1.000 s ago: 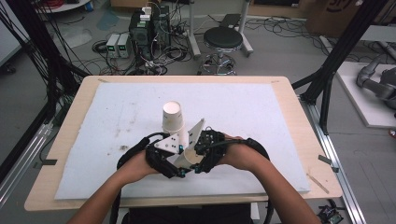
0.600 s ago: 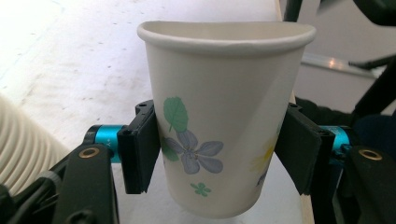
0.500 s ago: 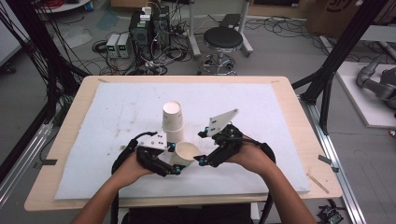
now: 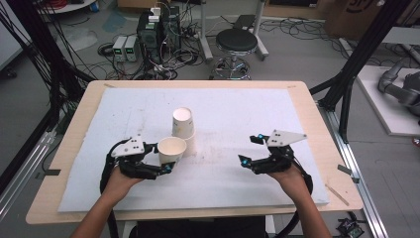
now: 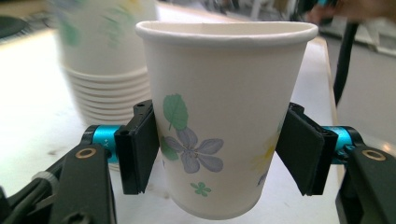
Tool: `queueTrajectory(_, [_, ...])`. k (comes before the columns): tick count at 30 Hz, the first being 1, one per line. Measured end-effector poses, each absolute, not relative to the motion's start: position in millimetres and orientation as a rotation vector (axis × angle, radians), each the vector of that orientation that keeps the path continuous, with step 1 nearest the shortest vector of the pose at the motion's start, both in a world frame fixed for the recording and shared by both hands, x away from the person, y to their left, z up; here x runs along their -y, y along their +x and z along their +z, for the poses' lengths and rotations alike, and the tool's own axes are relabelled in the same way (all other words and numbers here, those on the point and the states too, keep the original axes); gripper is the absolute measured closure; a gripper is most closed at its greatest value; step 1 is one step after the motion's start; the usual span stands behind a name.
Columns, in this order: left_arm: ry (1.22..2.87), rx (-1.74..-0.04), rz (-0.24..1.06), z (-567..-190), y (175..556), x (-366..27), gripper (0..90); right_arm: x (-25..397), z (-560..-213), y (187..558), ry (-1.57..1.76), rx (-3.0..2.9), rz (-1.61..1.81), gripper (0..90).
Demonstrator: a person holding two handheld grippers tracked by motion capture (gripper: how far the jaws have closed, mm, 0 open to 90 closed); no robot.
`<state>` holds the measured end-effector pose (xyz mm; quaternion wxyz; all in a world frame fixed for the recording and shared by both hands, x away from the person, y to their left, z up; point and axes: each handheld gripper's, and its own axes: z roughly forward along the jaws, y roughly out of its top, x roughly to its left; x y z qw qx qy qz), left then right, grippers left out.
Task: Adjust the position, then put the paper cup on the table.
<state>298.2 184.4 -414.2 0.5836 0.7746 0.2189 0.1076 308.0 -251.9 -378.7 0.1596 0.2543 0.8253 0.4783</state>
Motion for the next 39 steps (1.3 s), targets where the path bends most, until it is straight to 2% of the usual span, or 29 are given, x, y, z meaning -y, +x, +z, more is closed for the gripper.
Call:
queueTrajectory(8, [1.698, -0.537, 0.359, -412.9, 292.9, -204.2, 33.9, 281.7, -396.0, 307.8, 0.864, -2.198, 1.34, 20.5])
queueTrajectory(39, [1.596, -0.612, 0.435, -408.7, 298.6, -230.4, 34.1, 286.7, -391.7, 301.3, 0.848, -2.153, 1.332, 20.5])
